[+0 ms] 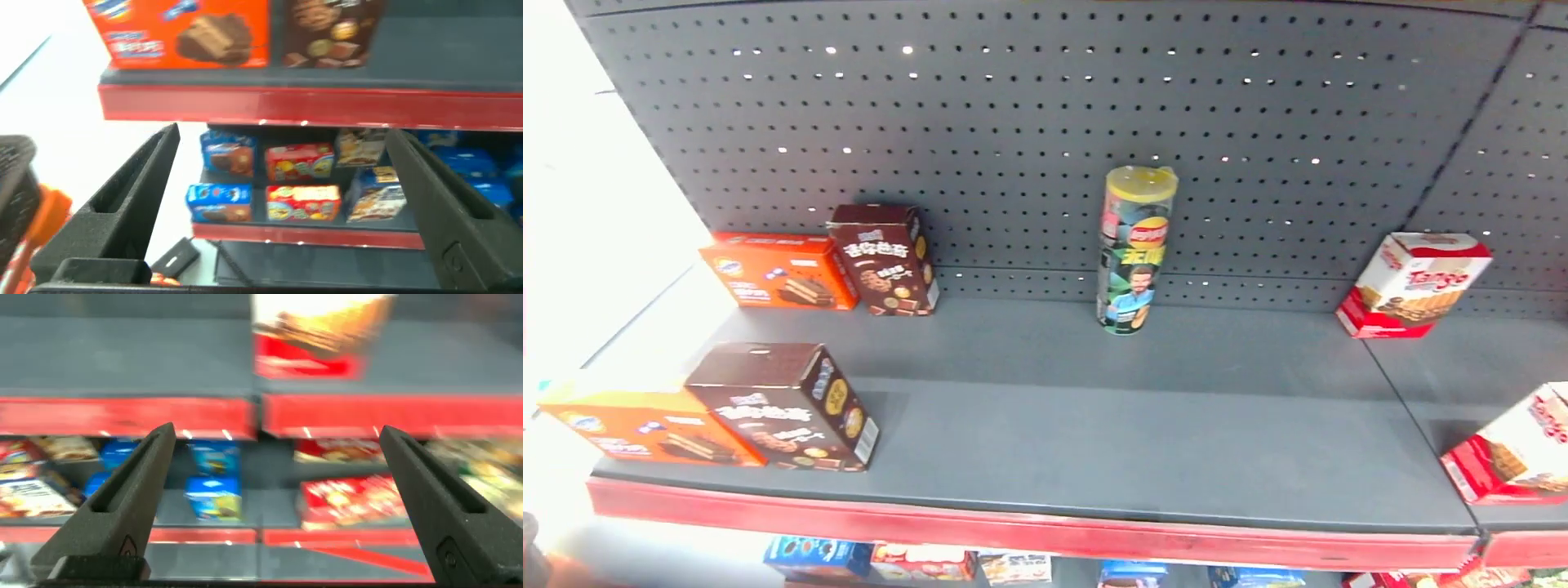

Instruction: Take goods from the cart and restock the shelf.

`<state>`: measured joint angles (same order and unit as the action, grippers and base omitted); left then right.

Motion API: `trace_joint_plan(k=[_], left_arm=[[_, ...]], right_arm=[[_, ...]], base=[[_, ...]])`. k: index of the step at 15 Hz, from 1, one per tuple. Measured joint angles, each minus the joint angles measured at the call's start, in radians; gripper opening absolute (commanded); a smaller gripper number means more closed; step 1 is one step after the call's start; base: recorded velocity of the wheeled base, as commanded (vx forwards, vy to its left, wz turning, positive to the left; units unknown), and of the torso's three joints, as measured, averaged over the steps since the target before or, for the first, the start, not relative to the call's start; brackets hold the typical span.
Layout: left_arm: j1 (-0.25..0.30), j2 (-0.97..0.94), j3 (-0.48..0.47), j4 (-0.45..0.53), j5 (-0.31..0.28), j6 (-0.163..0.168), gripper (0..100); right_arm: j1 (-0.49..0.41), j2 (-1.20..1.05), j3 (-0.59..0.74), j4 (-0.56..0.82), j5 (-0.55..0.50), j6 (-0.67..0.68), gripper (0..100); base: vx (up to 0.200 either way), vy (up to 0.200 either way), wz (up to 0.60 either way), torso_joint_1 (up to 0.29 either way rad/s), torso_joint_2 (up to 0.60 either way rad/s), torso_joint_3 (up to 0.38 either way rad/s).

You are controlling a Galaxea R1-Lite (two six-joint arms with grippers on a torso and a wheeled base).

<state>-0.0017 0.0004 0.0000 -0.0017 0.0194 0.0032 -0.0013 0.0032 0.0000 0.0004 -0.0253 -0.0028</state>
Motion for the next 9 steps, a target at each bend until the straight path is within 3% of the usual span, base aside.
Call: trace_joint_plan(k=[8, 9], left_arm=[[0.0, 0.0, 0.0, 0.001, 0.0, 0.0, 100], [0.0, 0.0, 0.0, 0.001, 0.0, 0.0, 100]], right_arm=[[0.0, 0.0, 0.0, 0.0, -0.002, 0.0, 100], [0.0, 0.0, 0.0, 0.0, -0.002, -0.001, 100]], base=[[0.0, 0.0, 0.6, 0.002, 0.0, 0.002], [0.0, 0.0, 0.0, 0.0, 0.0, 0.0]])
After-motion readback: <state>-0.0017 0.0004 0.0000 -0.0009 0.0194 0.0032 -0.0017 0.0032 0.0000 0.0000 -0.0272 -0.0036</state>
